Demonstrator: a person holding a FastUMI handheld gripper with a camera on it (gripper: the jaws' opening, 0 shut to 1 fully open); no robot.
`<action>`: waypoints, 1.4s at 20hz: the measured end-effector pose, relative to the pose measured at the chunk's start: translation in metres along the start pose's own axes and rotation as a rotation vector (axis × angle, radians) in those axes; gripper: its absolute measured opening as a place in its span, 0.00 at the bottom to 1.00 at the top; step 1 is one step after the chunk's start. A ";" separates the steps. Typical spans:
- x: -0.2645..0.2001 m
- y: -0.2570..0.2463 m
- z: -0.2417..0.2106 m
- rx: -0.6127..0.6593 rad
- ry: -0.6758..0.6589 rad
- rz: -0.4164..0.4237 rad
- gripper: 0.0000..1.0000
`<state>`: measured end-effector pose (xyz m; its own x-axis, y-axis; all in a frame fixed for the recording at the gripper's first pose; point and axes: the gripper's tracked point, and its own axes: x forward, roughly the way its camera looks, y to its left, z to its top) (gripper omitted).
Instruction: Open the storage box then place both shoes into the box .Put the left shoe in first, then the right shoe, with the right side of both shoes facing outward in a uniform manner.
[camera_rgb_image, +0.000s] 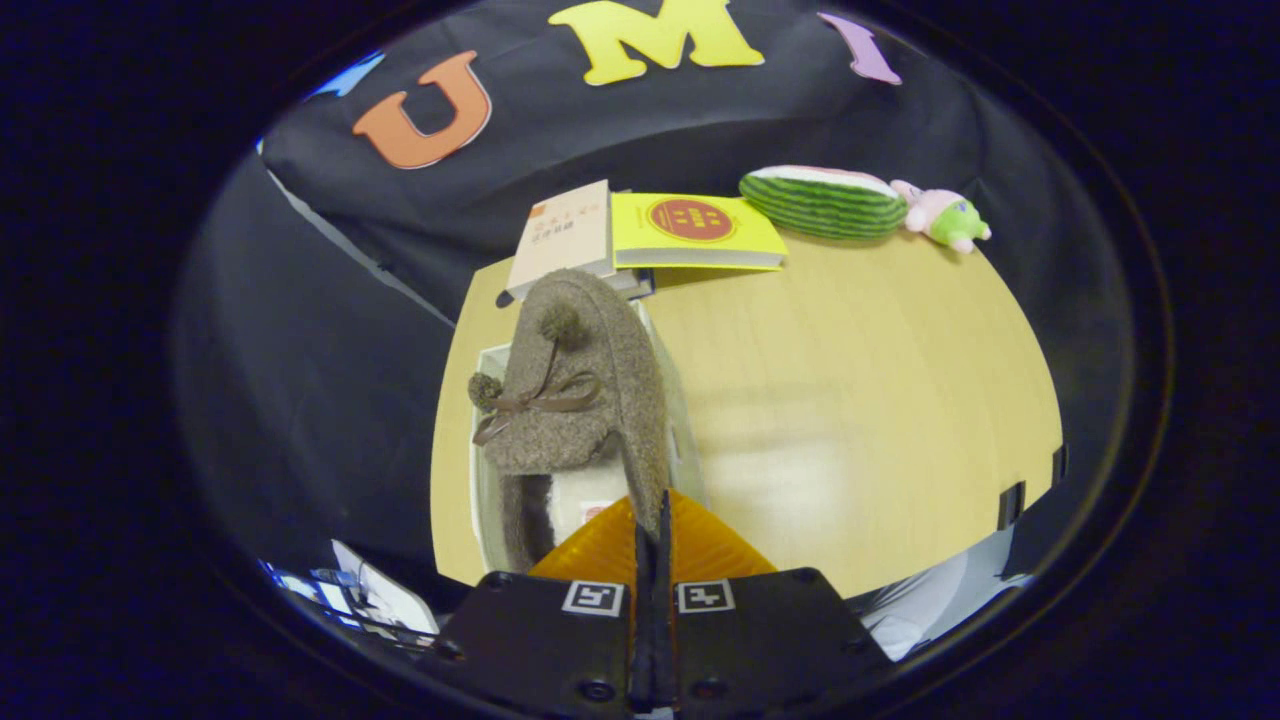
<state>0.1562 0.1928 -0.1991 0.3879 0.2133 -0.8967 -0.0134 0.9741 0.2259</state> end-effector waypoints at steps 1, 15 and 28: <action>0.005 0.004 -0.004 0.003 -0.010 -0.007 0.06; 0.029 0.001 0.013 0.093 -0.146 0.037 0.28; -0.067 -0.042 0.027 -0.077 -0.498 -0.066 1.00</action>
<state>0.1557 0.1359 -0.1380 0.7826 0.1071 -0.6132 -0.0344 0.9910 0.1292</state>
